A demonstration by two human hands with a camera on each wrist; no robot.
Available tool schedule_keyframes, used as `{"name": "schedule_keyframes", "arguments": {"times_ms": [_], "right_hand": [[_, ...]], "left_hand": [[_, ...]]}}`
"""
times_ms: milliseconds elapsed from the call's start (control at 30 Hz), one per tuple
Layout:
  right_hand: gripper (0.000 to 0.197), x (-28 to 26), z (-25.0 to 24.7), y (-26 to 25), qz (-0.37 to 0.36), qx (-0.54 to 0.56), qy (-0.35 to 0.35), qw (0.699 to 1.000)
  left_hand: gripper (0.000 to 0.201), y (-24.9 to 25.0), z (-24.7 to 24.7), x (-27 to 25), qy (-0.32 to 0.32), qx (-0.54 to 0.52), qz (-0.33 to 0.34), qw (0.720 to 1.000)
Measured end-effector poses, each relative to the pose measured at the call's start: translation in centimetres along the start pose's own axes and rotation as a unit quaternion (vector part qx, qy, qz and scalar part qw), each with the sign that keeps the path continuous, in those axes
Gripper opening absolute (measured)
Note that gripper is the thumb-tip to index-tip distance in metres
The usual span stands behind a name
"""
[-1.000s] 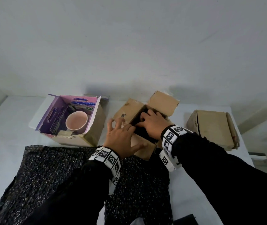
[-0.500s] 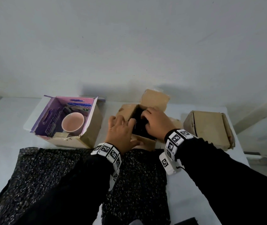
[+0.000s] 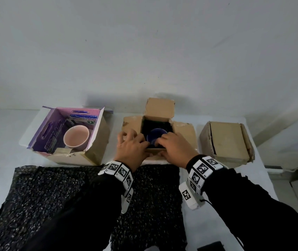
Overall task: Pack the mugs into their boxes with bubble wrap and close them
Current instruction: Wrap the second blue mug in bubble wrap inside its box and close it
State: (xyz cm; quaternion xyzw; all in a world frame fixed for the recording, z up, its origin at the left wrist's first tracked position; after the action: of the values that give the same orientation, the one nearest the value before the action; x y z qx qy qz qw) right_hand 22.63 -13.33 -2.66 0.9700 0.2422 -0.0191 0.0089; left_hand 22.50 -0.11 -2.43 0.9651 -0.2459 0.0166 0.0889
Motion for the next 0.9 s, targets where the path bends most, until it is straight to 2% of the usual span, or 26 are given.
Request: {"name": "schedule_keyframes", "arguments": {"times_ms": [133, 233, 333, 433, 533, 633, 700, 767, 833, 900], "right_hand": [[0.029, -0.3, 1.0, -0.6, 0.016, -0.042, 0.006, 0.999], [0.024, -0.3, 1.6, -0.8, 0.02, -0.045, -0.016, 0.999], [0.023, -0.6, 1.6, -1.1, 0.015, -0.049, -0.008, 0.999], [0.018, -1.1, 2.0, -0.9, 0.031, -0.03, 0.029, 0.999], [0.016, -1.3, 2.5, -0.9, 0.042, -0.054, 0.024, 0.997], [0.022, -1.0, 1.4, -0.9, 0.027, -0.118, -0.001, 0.993], [0.036, -0.7, 0.2, -0.5, 0.015, -0.097, -0.008, 0.995], [0.048, -0.2, -1.1, 0.8, 0.034, -0.056, 0.017, 0.998], [0.044, 0.4, -1.6, 2.3, 0.068, -0.074, 0.032, 0.994], [0.047, 1.0, -1.1, 3.5, 0.095, -0.103, -0.01, 0.99]], "left_hand": [[0.023, -0.1, -0.1, -0.2, -0.014, -0.009, -0.009, 1.0], [0.032, 0.1, -0.6, 0.0, -0.038, 0.005, -0.01, 0.999], [0.033, 0.2, -1.0, 0.0, -0.038, 0.002, -0.01, 0.999], [0.025, -0.1, -0.9, -0.5, -0.023, -0.008, -0.011, 1.0], [0.024, -0.1, -0.6, -0.6, -0.02, -0.008, -0.002, 1.0], [0.032, -0.1, -0.4, -0.5, -0.028, -0.01, 0.004, 1.0], [0.046, -0.2, -0.5, -0.5, -0.029, -0.01, 0.007, 0.999], [0.055, -0.2, -0.8, -0.1, -0.011, -0.019, 0.016, 1.0], [0.051, -0.4, -0.9, 0.5, 0.014, -0.031, 0.017, 0.999], [0.051, -0.8, -0.7, 1.4, 0.009, -0.029, 0.004, 1.0]]}}
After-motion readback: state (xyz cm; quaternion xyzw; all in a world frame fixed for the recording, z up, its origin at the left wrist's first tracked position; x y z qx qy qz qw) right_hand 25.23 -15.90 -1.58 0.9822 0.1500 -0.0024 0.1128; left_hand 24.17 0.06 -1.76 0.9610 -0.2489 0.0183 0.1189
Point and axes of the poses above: each hand's wrist, its own x-axis towards the middle knuckle, its own z-axis out of the palm, y = z × x, the point moved 6 cm from there along x, towards the middle knuckle, and after that the axes turned 12 degrees about -x, right-handed, at the moved point
